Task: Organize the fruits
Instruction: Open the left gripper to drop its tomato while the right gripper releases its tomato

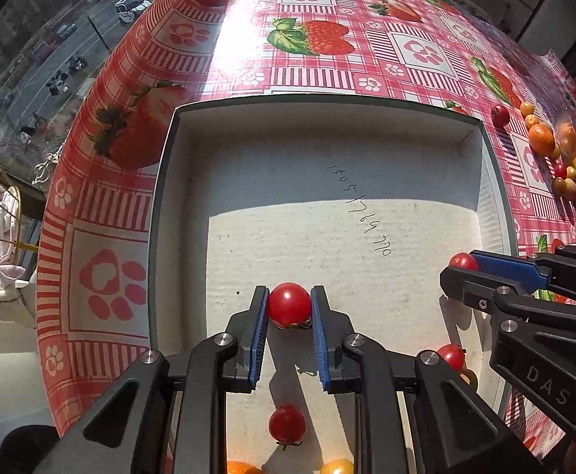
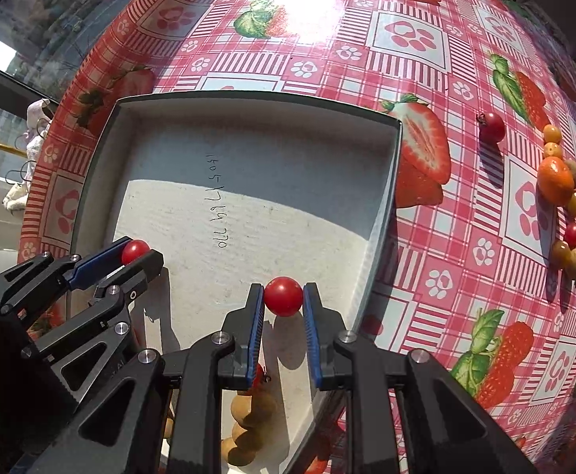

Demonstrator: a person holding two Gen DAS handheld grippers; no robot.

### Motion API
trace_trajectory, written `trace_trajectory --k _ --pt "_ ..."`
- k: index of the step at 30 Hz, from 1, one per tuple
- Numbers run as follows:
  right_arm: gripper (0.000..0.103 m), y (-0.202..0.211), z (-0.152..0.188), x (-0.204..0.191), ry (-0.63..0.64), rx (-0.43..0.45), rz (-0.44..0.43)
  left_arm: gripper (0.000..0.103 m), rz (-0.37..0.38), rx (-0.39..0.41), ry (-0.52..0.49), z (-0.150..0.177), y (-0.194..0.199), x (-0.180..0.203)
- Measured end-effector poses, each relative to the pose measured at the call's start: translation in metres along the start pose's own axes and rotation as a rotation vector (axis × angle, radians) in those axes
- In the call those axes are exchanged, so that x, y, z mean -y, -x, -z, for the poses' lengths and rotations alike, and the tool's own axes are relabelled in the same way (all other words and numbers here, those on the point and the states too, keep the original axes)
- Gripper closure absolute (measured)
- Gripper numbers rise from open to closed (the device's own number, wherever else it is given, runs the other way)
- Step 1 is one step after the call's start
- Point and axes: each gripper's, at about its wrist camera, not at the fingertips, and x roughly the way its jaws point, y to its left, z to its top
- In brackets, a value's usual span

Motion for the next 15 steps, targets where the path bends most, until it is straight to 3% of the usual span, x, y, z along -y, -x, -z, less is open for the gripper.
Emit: trace_trajectory --k 12,14,15 --pt "0.081 -0.0125 0.0004 -0.0002 0.006 -0.004 0.017 0.079 -0.018 0.015 -0.008 0.0050 -0.0009 0.0054" --pt "0.079 -0.0124 0.0016 -0.0021 0.000 -0.007 0.012 0.054 -0.030 0.014 -0.004 0.0050 -0.0004 0.0044" --pt "0.076 -0.0118 0.0007 -0.0014 -0.004 -0.009 0.008 0.035 -0.046 0.026 0.005 0.0051 0.0022 0.0020"
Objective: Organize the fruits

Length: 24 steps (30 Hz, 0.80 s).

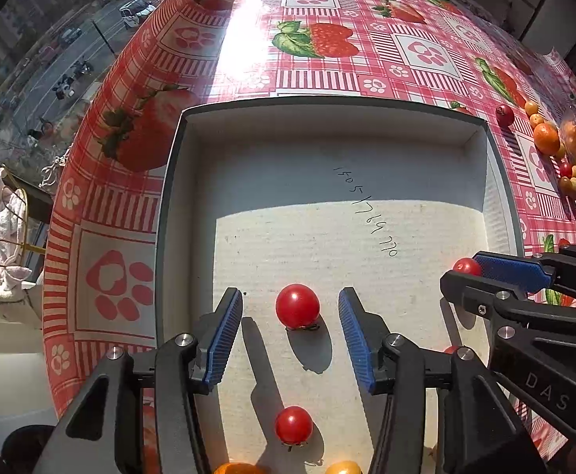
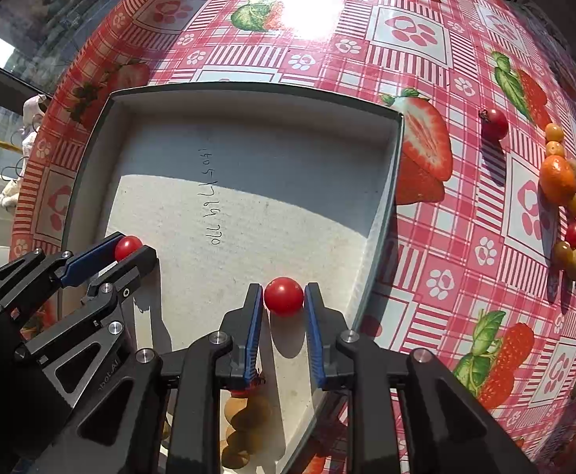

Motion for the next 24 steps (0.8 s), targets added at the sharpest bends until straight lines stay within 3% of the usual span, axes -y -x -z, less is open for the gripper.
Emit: trace_trajectory --k 10,13,15,17,19,20,22,24 --pt "0.061 0.015 0.000 -0.002 -0.011 0.017 -0.019 0.034 -0.019 -0.007 0.025 0.005 0.012 -0.015" --pt "0.047 0.023 0.001 -0.003 -0.012 0.021 -0.032 0.034 -0.023 -0.017 0.035 0.008 0.014 -0.023" --pt "0.031 0.030 0.001 -0.002 -0.017 0.025 -0.036 0.034 -0.016 -0.024 0.032 0.010 0.015 -0.027" --pt "0.023 0.036 0.002 -0.002 -0.022 0.029 -0.066 0.034 -0.024 -0.022 0.021 0.012 0.019 -0.028" --pt "0.021 0.044 0.003 -0.006 -0.006 0.034 -0.051 0.034 -0.025 -0.026 0.011 0.013 0.023 -0.027" --pt "0.021 0.049 0.002 -0.010 0.002 0.035 -0.042 0.033 -0.021 -0.032 0.009 0.013 0.024 -0.026" --pt "0.018 0.055 0.004 -0.010 0.012 0.035 -0.031 0.004 -0.017 -0.033 0.011 0.013 0.029 -0.024" --pt "0.014 0.062 0.007 -0.011 0.014 0.033 -0.019 0.004 -0.016 -0.008 0.004 0.016 0.038 -0.020"
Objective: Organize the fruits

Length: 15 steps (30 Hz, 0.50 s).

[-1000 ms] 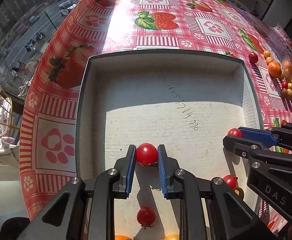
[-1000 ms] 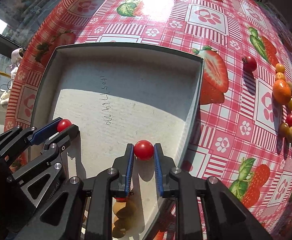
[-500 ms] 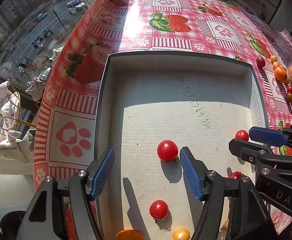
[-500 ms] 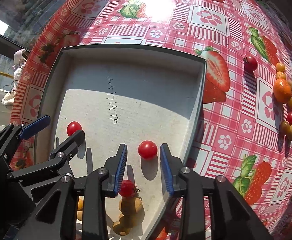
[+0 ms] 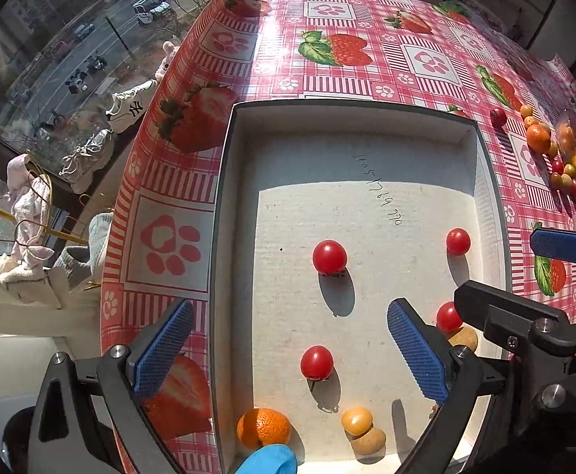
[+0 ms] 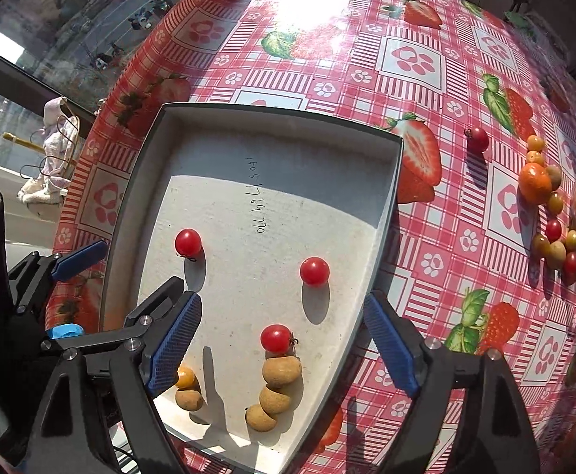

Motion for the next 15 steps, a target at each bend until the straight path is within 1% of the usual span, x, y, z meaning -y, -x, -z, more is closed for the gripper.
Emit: trace_trajectory --k 1,2,3,5,6,8,11,15 --pt "0.013 0.003 0.003 0.001 0.002 -0.006 0.003 0.004 0.002 -0.001 -0.007 0.002 0.003 0.001" --pt "0.005 0.006 0.005 0.001 0.003 -0.013 0.008 0.004 0.004 -0.004 -0.012 0.004 0.006 0.003" --pt "0.000 0.008 0.007 0.002 0.004 -0.017 0.013 0.004 0.008 -0.007 -0.018 0.005 0.007 0.005" --pt "0.000 0.015 0.015 0.004 0.006 -0.017 0.017 0.004 0.008 -0.017 -0.026 0.007 0.010 0.008" --pt "0.000 0.017 0.019 0.005 0.009 -0.017 0.020 0.001 0.008 -0.024 -0.030 0.008 0.011 0.010" --pt "0.000 0.023 0.025 0.006 0.008 -0.020 0.023 0.001 0.010 -0.030 -0.037 0.011 0.016 0.013" --pt "0.000 0.032 0.032 0.009 0.000 -0.023 0.022 0.001 0.022 -0.017 -0.049 0.016 0.026 0.018" --pt "0.000 0.042 0.041 0.010 -0.008 -0.030 0.028 0.001 0.018 -0.003 -0.072 0.024 0.041 0.023"
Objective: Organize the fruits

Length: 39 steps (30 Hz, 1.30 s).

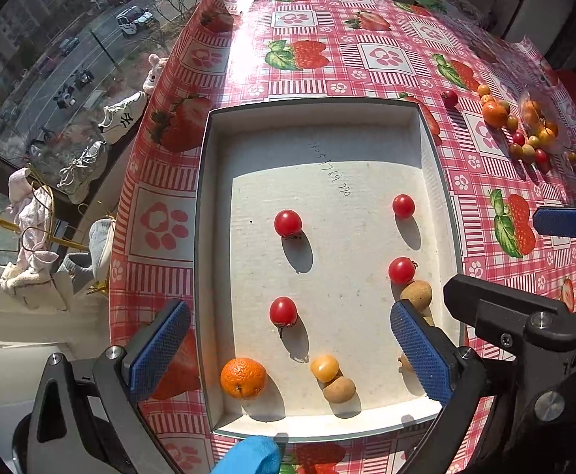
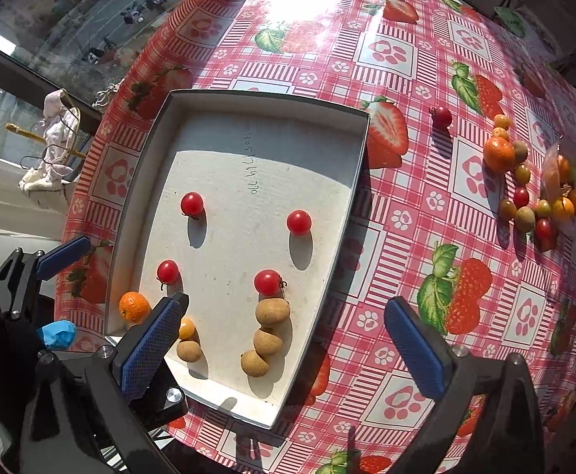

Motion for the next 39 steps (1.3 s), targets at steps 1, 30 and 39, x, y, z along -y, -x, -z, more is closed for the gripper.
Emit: trace_trajectory --k 1,30,39 --pt "0.000 0.002 0.001 0.000 0.003 0.001 0.002 0.001 0.003 -0.002 -0.005 0.002 0.003 0.001" --pt "0.000 0.054 0.037 0.005 0.059 0.020 0.033 0.001 -0.030 -0.029 -0.097 0.032 0.053 0.027" --pt "0.000 0.053 0.038 0.006 0.069 0.014 0.029 0.001 -0.041 -0.032 -0.099 0.035 0.055 0.033"
